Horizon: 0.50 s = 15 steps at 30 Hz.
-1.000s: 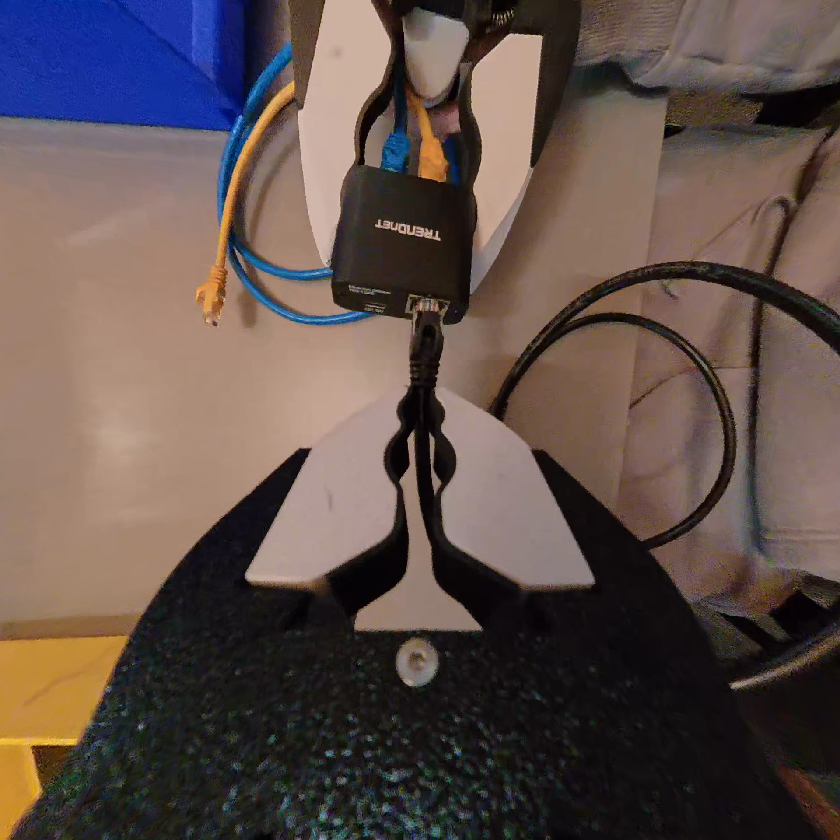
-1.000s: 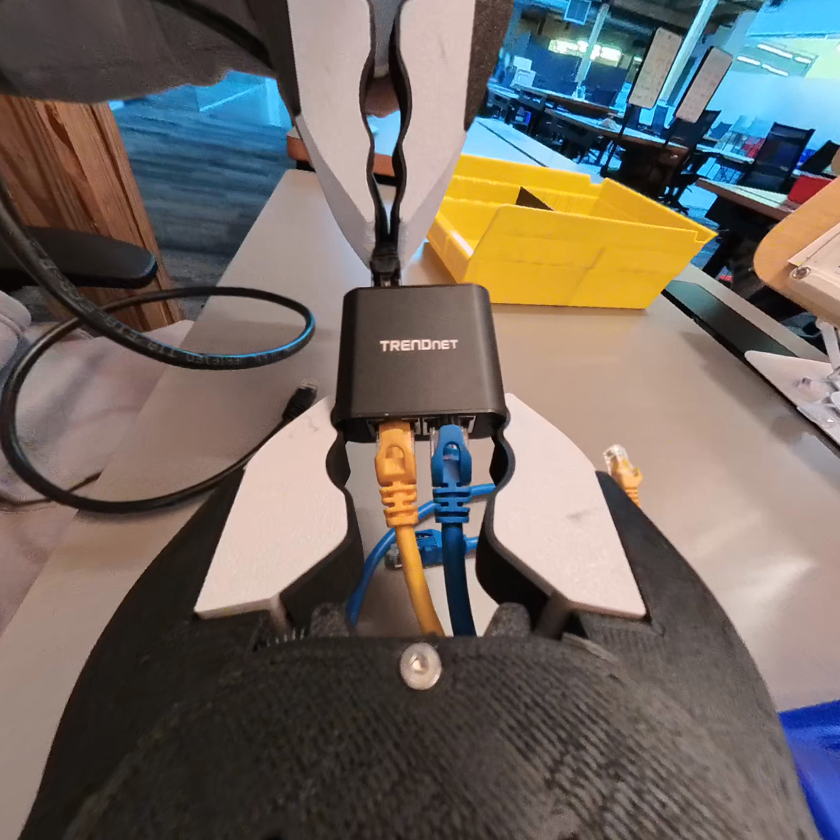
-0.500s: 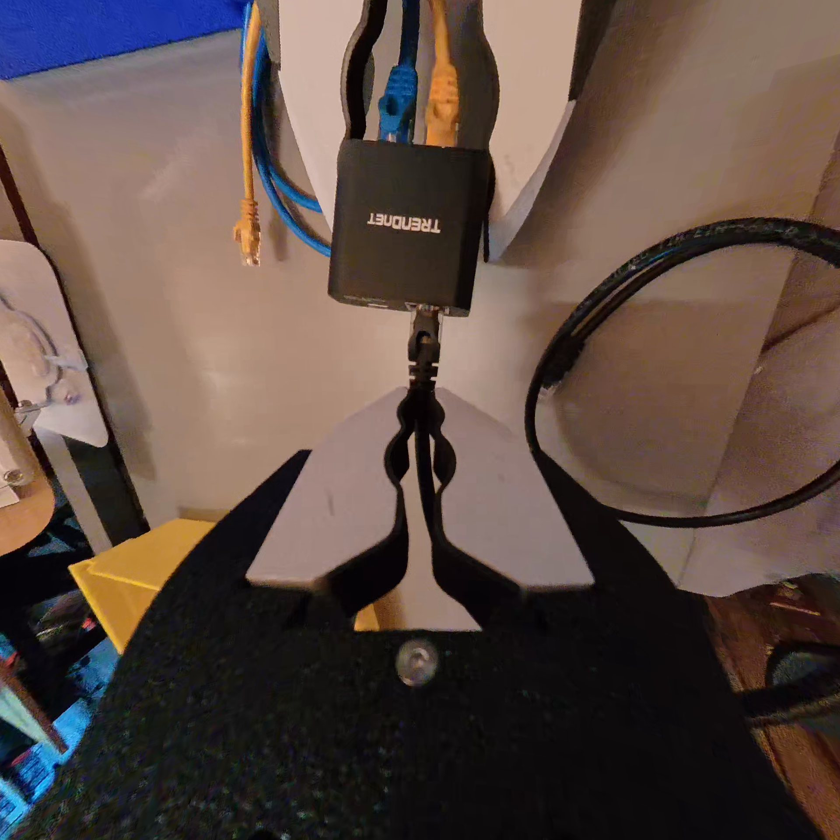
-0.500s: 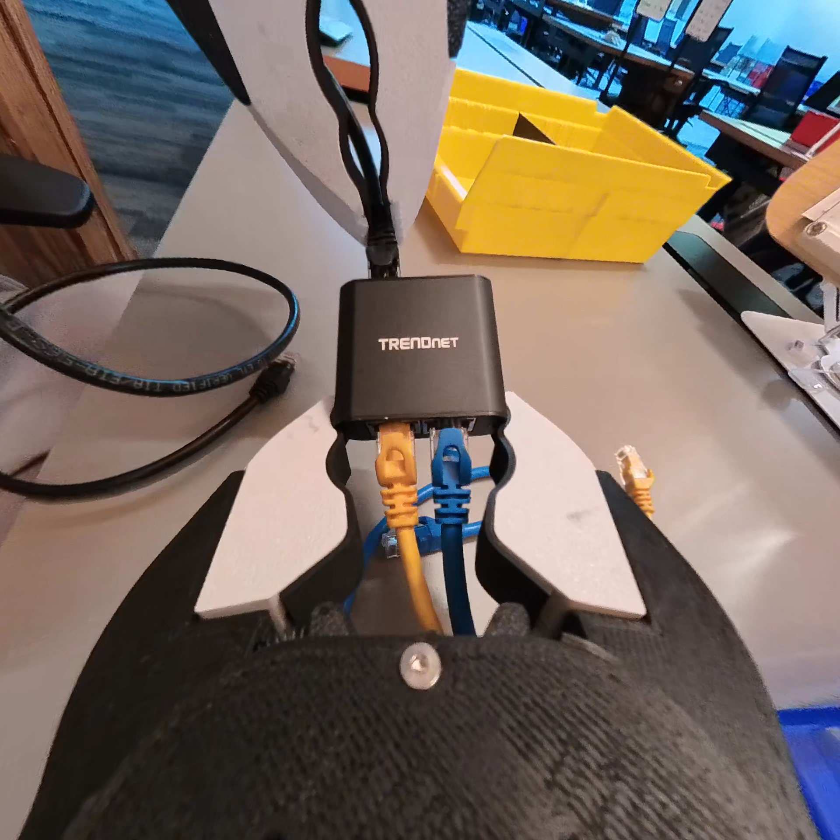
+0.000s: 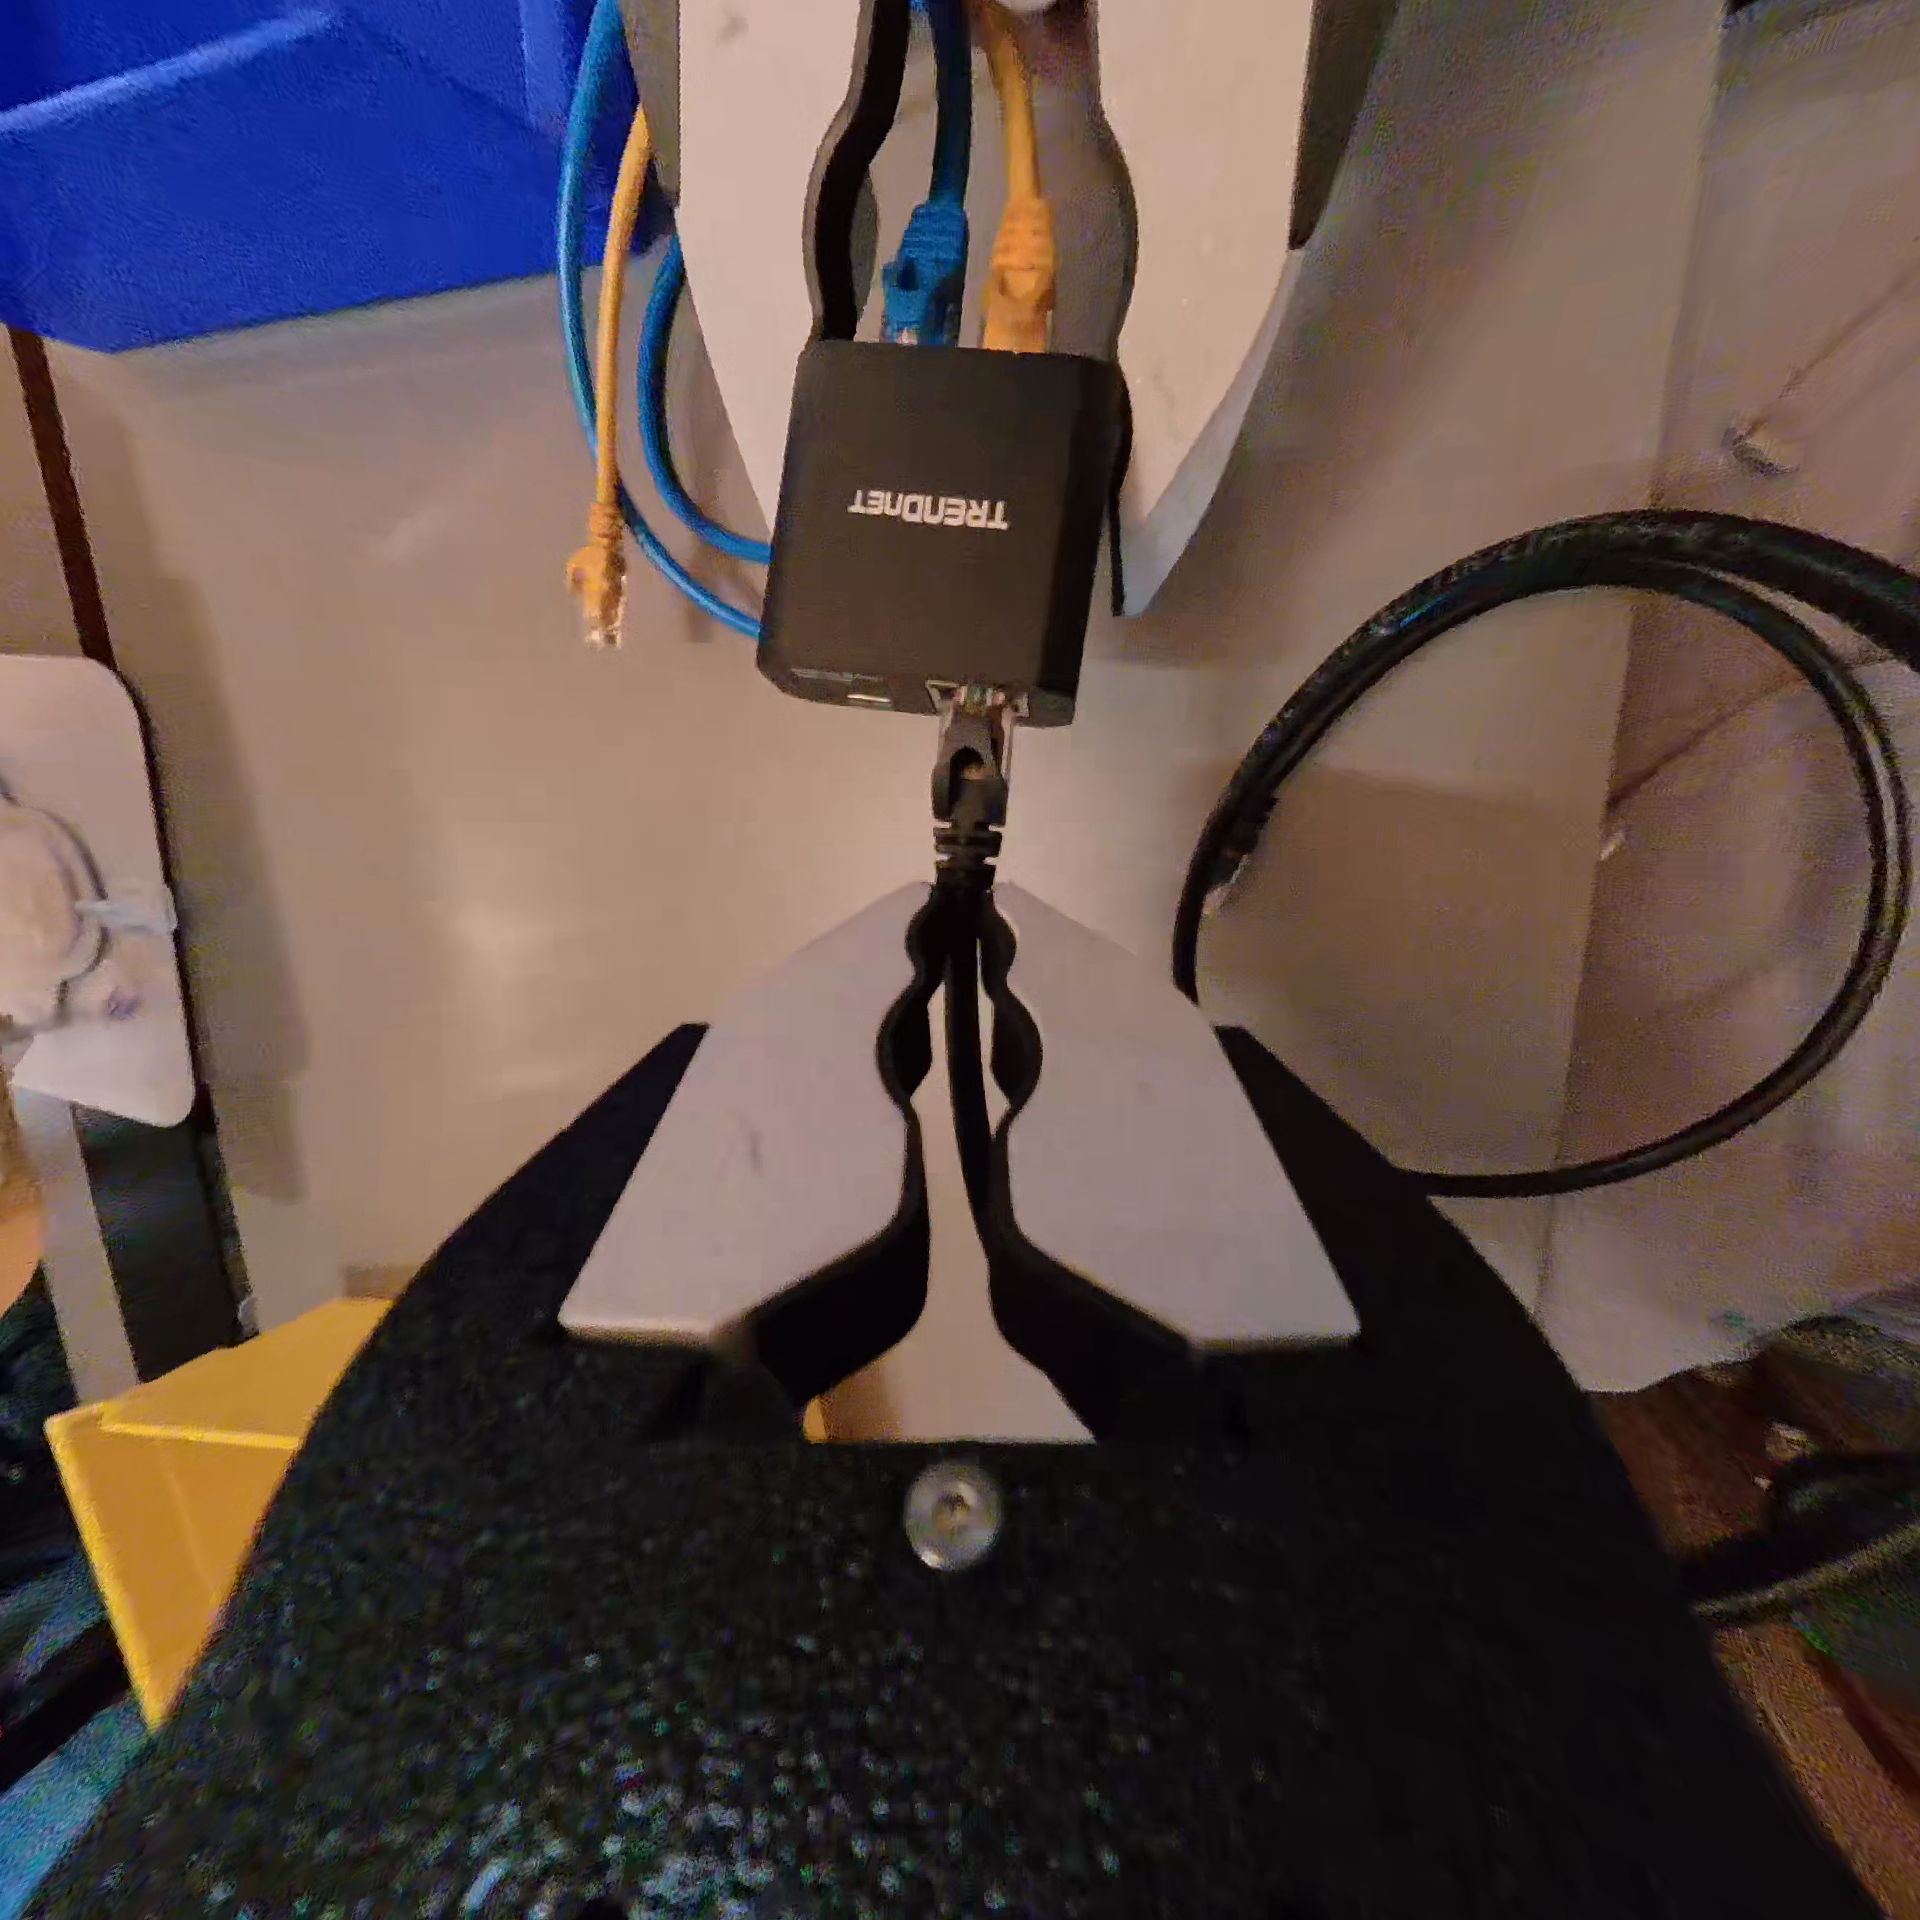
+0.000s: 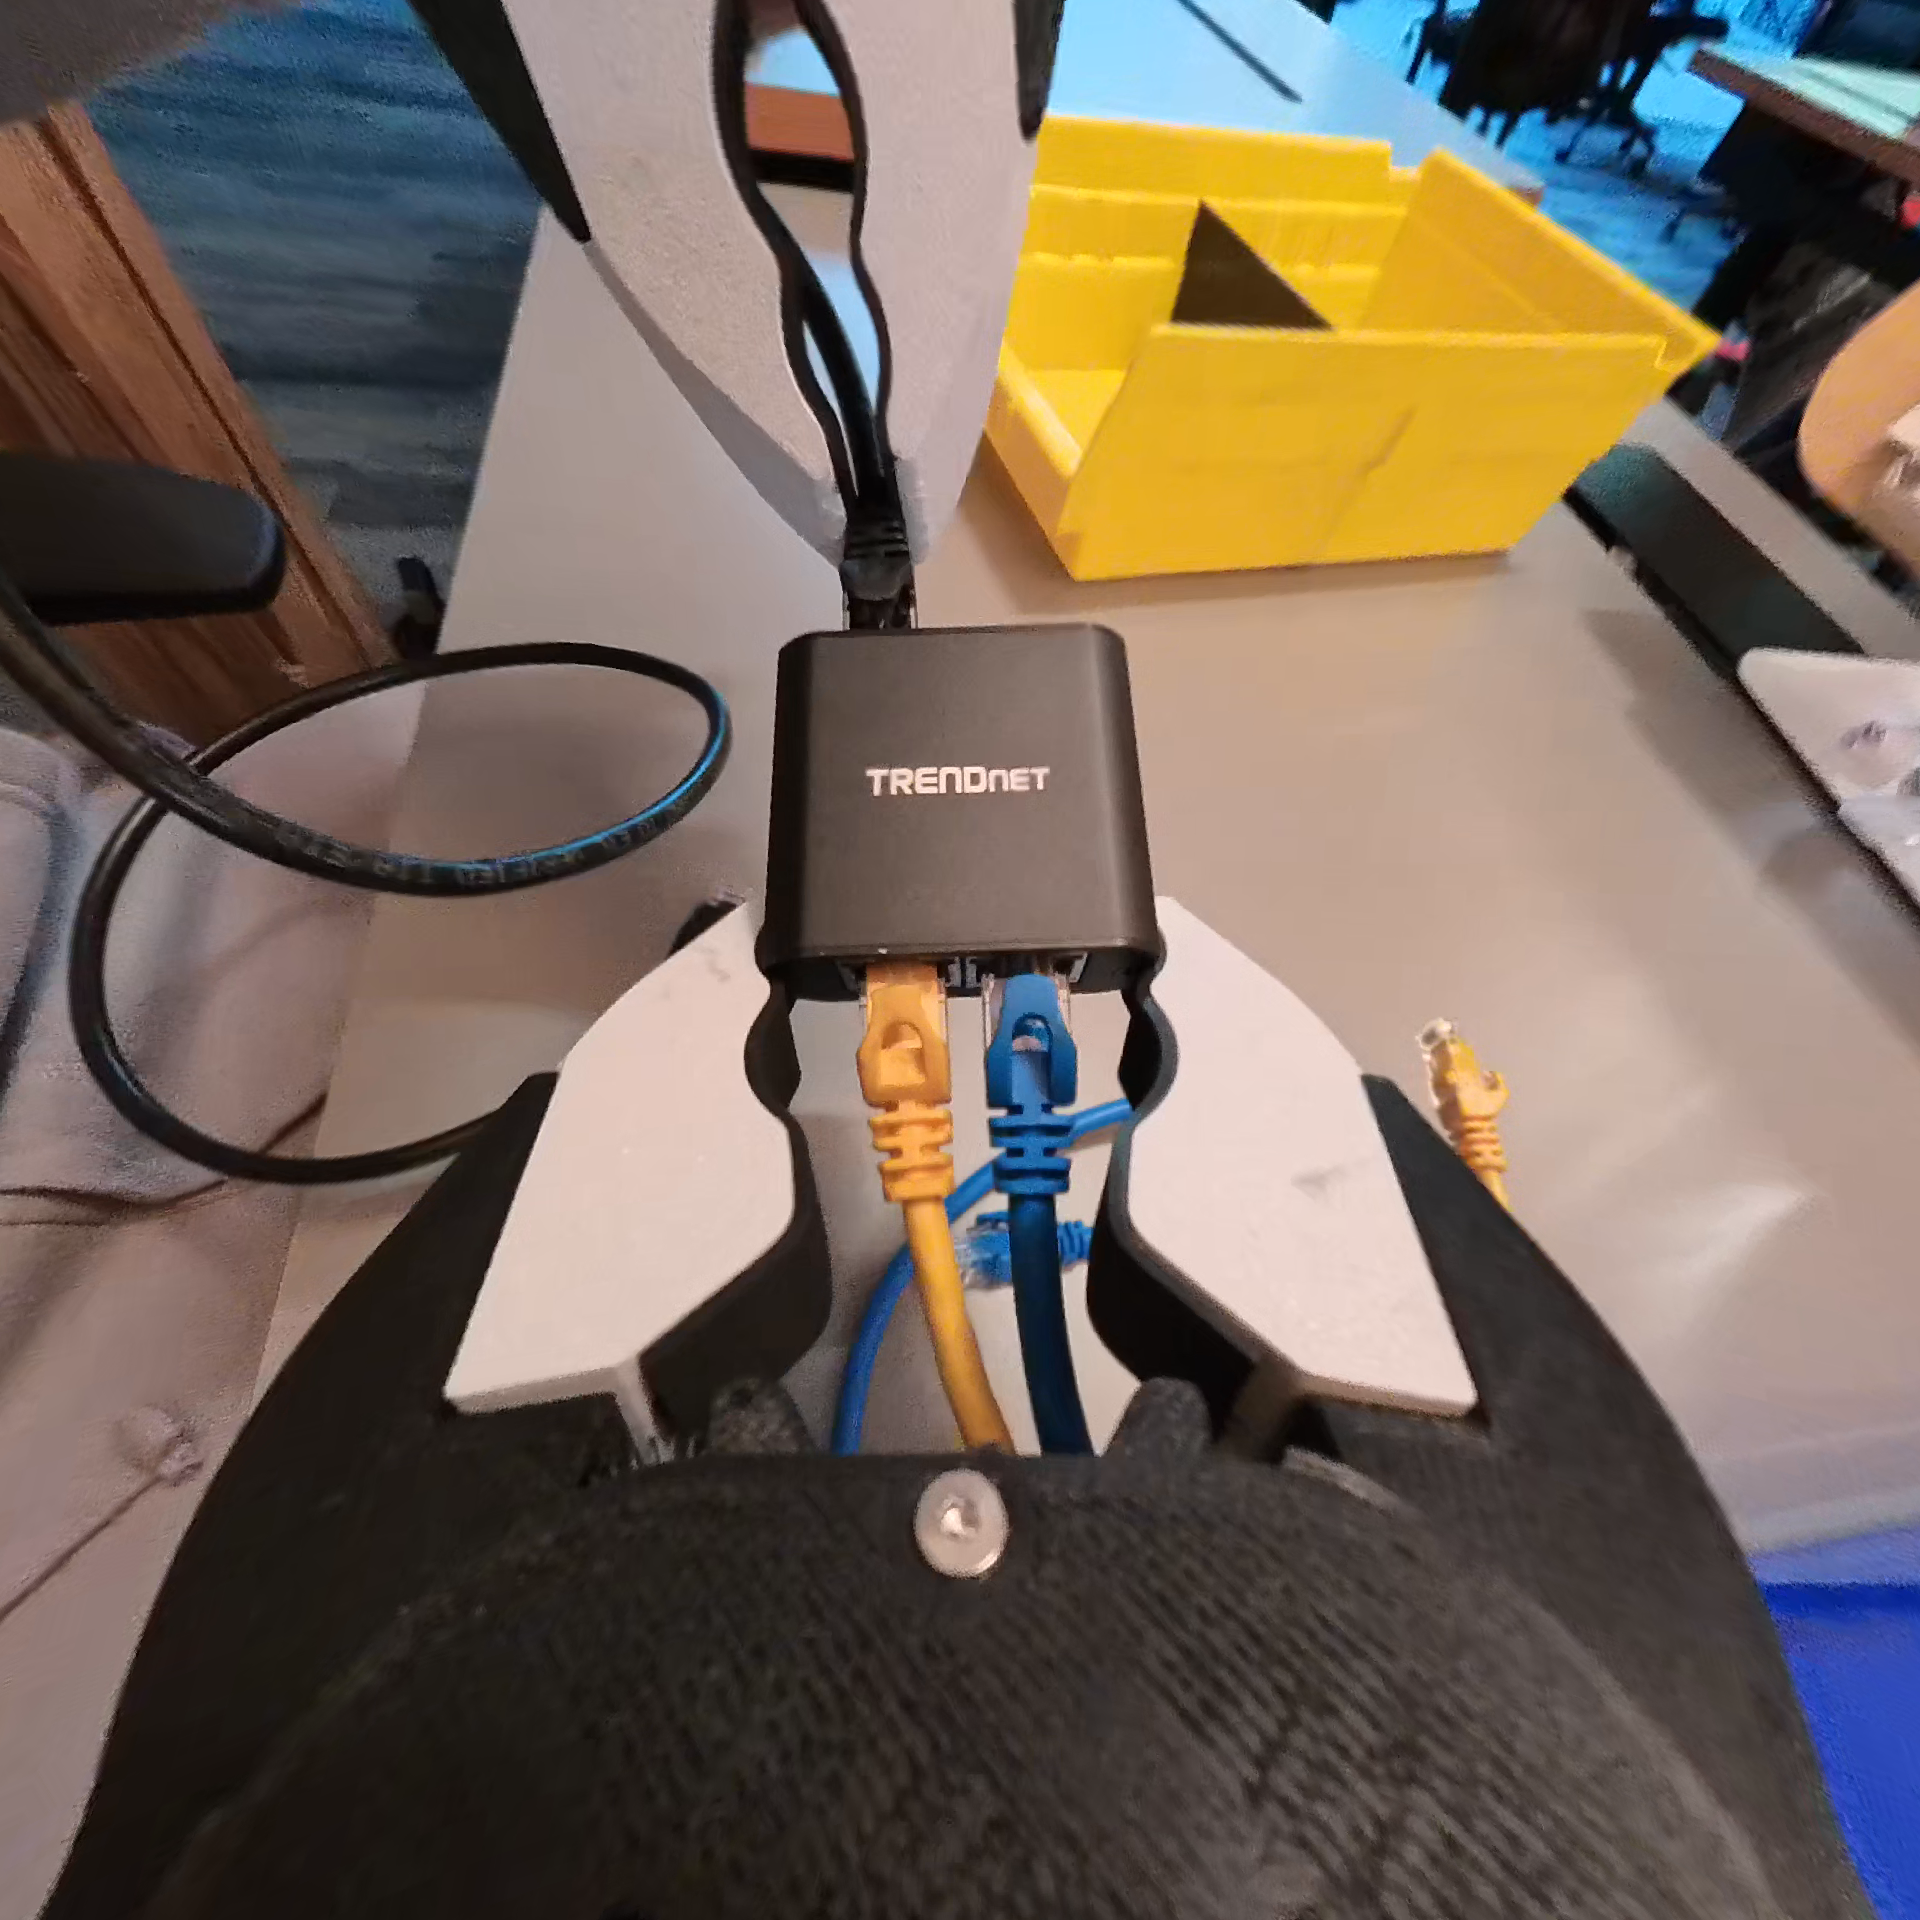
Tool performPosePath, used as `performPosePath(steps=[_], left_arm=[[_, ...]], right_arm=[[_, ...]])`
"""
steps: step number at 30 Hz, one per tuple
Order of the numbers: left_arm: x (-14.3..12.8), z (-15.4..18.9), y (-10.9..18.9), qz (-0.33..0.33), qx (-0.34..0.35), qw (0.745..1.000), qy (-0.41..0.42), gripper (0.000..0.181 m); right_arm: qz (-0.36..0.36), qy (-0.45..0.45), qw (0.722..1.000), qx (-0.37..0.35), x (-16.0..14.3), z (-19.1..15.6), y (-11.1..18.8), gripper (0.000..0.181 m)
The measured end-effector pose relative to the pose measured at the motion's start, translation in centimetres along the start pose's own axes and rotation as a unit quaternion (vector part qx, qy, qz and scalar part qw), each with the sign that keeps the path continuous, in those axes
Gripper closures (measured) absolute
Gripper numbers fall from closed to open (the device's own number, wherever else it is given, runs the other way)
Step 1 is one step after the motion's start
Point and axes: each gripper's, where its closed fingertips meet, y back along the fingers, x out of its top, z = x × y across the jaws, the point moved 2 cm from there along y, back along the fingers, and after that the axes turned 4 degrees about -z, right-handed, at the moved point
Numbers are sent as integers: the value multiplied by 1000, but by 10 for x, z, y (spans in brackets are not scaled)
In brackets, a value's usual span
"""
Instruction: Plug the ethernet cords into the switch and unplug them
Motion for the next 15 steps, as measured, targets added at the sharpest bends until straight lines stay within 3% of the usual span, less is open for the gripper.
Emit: performPosePath(steps=[1, 7, 13, 15], left_arm=[[1, 1, 8, 28, -12, 1000, 5, 176], [4, -2, 43, 181, -41, 980, 66, 166], [0, -7, 46, 200, 4, 977, 71, 165], [3, -9, 46, 210, 5, 975, 75, 153]], right_arm=[[5, 14, 1000, -5, 7, 1, 3, 120], [46, 43, 998, 16, 40, 7, 11, 120], [46, 57, 997, 4, 47, 10, 9, 120], [49, 63, 997, 11, 50, 6, 9, 120]])
